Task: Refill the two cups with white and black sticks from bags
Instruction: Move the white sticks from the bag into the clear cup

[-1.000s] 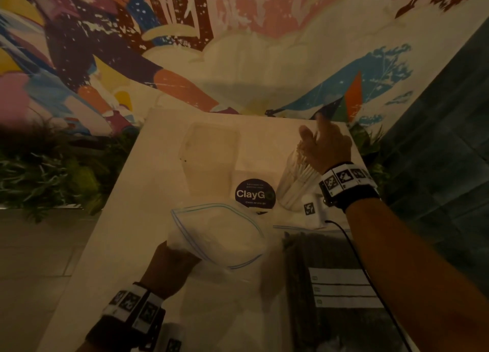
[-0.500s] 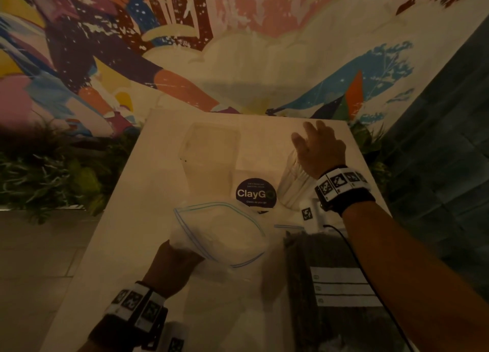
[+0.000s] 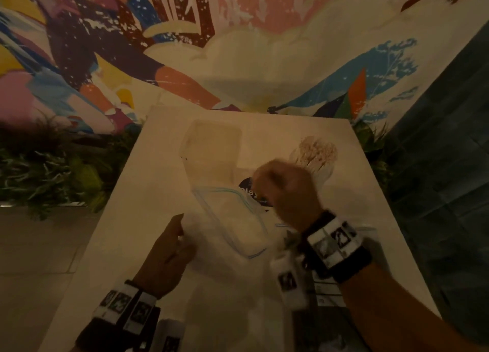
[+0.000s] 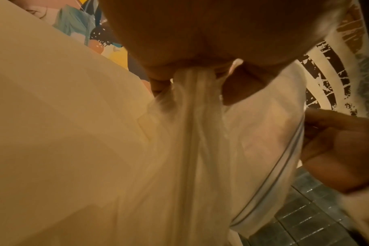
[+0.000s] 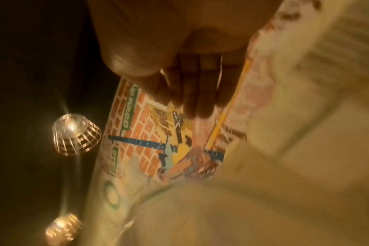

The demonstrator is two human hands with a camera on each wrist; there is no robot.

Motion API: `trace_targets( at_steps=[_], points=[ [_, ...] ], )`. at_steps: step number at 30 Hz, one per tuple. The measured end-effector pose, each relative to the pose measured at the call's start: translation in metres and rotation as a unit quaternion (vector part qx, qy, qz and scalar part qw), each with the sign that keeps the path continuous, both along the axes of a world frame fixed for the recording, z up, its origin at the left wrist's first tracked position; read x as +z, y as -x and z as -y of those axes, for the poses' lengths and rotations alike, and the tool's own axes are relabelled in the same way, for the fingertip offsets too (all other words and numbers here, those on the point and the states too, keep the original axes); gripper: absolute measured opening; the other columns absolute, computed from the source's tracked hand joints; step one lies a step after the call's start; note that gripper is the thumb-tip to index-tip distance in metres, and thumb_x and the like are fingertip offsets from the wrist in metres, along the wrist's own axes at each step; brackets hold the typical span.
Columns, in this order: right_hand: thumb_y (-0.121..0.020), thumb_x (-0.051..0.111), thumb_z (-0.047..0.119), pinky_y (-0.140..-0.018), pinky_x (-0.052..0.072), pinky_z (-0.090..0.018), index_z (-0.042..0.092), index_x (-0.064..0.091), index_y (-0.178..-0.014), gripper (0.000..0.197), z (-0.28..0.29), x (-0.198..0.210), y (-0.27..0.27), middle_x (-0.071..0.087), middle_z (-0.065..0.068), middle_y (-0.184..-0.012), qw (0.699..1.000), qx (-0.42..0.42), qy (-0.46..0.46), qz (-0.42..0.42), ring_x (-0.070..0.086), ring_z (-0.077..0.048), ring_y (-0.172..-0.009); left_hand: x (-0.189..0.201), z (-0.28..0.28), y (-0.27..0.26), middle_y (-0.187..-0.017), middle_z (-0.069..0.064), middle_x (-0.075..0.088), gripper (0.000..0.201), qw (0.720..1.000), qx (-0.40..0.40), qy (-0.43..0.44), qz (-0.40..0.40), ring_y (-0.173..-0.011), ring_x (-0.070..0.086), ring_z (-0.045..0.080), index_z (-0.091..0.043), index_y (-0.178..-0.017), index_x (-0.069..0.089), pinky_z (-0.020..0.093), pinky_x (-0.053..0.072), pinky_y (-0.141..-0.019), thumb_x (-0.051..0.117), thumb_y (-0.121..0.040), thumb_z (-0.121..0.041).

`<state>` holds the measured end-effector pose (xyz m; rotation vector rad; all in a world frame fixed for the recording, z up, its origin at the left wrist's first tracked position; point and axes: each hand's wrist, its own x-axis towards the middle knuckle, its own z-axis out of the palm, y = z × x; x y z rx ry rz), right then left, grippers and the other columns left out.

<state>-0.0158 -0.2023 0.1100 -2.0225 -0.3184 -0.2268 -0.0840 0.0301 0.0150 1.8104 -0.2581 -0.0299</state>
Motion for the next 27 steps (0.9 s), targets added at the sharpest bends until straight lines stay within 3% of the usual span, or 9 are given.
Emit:
trace_targets(
  at_steps=[4, 8, 12, 16, 18, 20, 22, 25, 27],
  points=[
    [-0.092, 0.050, 0.010, -0.061, 0.037, -0.015, 0.010, 0.067, -0.084, 0.019, -0.026, -0.050, 0.026, 0.053, 0.013, -0.069, 0.962, 0.138, 0.178, -0.156, 0.045, 0.006, -0.058, -0.005, 0.002, -0.002, -0.110, -0.033, 0.057, 0.037, 0.994, 0.065, -0.076, 0.035, -0.095, 0.058, -0.010, -0.058, -0.108, 0.045, 0.007, 0.047, -0.072, 0.053, -0.072, -0.059],
    [-0.087, 0.059, 0.019, -0.051, 0.046, -0.023, 0.018, 0.067, -0.105, 0.019, -0.034, -0.066, 0.039, 0.067, -0.006, -0.070, 0.937, 0.177, 0.099, -0.283, 0.056, -0.009, -0.048, -0.007, 0.002, 0.000, -0.094, -0.048, 0.054, 0.030, 0.982, 0.093, -0.144, 0.077, -0.080, 0.052, -0.024, -0.066, -0.098, 0.046, 0.000, 0.042, -0.064, 0.050, -0.071, -0.054],
    [-0.068, 0.054, 0.065, -0.058, 0.037, -0.020, 0.028, 0.068, -0.096, 0.048, -0.039, -0.076, 0.046, 0.057, 0.008, -0.070, 0.971, 0.106, 0.185, -0.103, 0.049, -0.008, -0.060, -0.004, 0.003, 0.003, -0.098, -0.057, 0.046, 0.034, 0.983, 0.074, -0.127, 0.113, -0.089, 0.053, -0.009, -0.037, -0.107, 0.054, -0.006, 0.037, -0.073, 0.047, -0.082, -0.059],
    [-0.085, 0.065, 0.034, -0.068, 0.047, -0.030, 0.020, 0.061, -0.088, 0.015, -0.050, -0.079, 0.050, 0.064, -0.007, -0.086, 0.992, 0.084, 0.086, -0.041, 0.054, -0.013, -0.073, -0.004, 0.008, 0.001, -0.104, -0.055, 0.047, 0.026, 0.983, 0.050, -0.121, 0.132, -0.095, 0.047, -0.010, -0.042, -0.105, 0.054, -0.005, 0.038, -0.079, 0.045, -0.080, -0.039],
    [-0.088, 0.062, 0.033, -0.074, 0.051, -0.035, 0.015, 0.062, -0.094, 0.018, -0.056, -0.082, 0.052, 0.066, -0.005, -0.091, 0.992, 0.075, 0.080, -0.058, 0.059, -0.017, -0.080, -0.006, 0.009, -0.001, -0.096, -0.034, 0.061, 0.031, 0.979, 0.057, -0.133, 0.144, -0.091, 0.054, -0.003, -0.028, -0.096, 0.067, 0.004, 0.044, -0.073, 0.045, -0.076, -0.036],
    [-0.087, 0.055, 0.040, -0.075, 0.049, -0.028, 0.020, 0.062, -0.093, 0.022, -0.059, -0.084, 0.054, 0.064, 0.006, -0.087, 0.995, 0.066, 0.064, -0.046, 0.058, -0.012, -0.079, -0.005, 0.009, -0.003, -0.082, -0.010, 0.069, 0.038, 0.981, 0.097, -0.119, 0.116, -0.085, 0.059, 0.002, -0.020, -0.086, 0.073, 0.020, 0.049, -0.068, 0.045, -0.069, -0.040],
    [-0.085, 0.049, 0.044, -0.068, 0.041, -0.020, 0.027, 0.058, -0.085, 0.019, -0.060, -0.086, 0.056, 0.054, 0.019, -0.073, 0.996, 0.070, 0.045, -0.043, 0.049, -0.002, -0.070, -0.009, 0.006, -0.004, -0.072, -0.009, 0.066, 0.033, 0.984, 0.118, -0.105, 0.080, -0.077, 0.061, -0.001, -0.026, -0.082, 0.067, 0.024, 0.048, -0.067, 0.046, -0.063, -0.043],
    [-0.085, 0.044, 0.043, -0.064, 0.036, -0.013, 0.018, 0.053, -0.078, 0.027, -0.058, -0.087, 0.058, 0.048, 0.023, -0.062, 0.996, 0.073, 0.022, -0.045, 0.045, 0.003, -0.061, -0.012, 0.002, -0.005, -0.077, 0.008, 0.067, 0.037, 0.986, 0.107, -0.122, 0.050, -0.078, 0.064, 0.025, -0.022, -0.091, 0.052, 0.044, 0.055, -0.069, 0.050, -0.061, -0.044],
    [-0.087, 0.045, 0.043, -0.061, 0.037, -0.012, 0.016, 0.052, -0.076, 0.030, -0.053, -0.084, 0.056, 0.052, 0.023, -0.060, 0.998, 0.046, -0.002, -0.046, 0.049, 0.007, -0.060, -0.013, -0.001, -0.004, -0.083, -0.012, 0.066, 0.034, 0.985, 0.102, -0.132, 0.054, -0.078, 0.059, 0.012, -0.025, -0.089, 0.053, 0.036, 0.053, -0.071, 0.052, -0.061, -0.045]
  ],
)
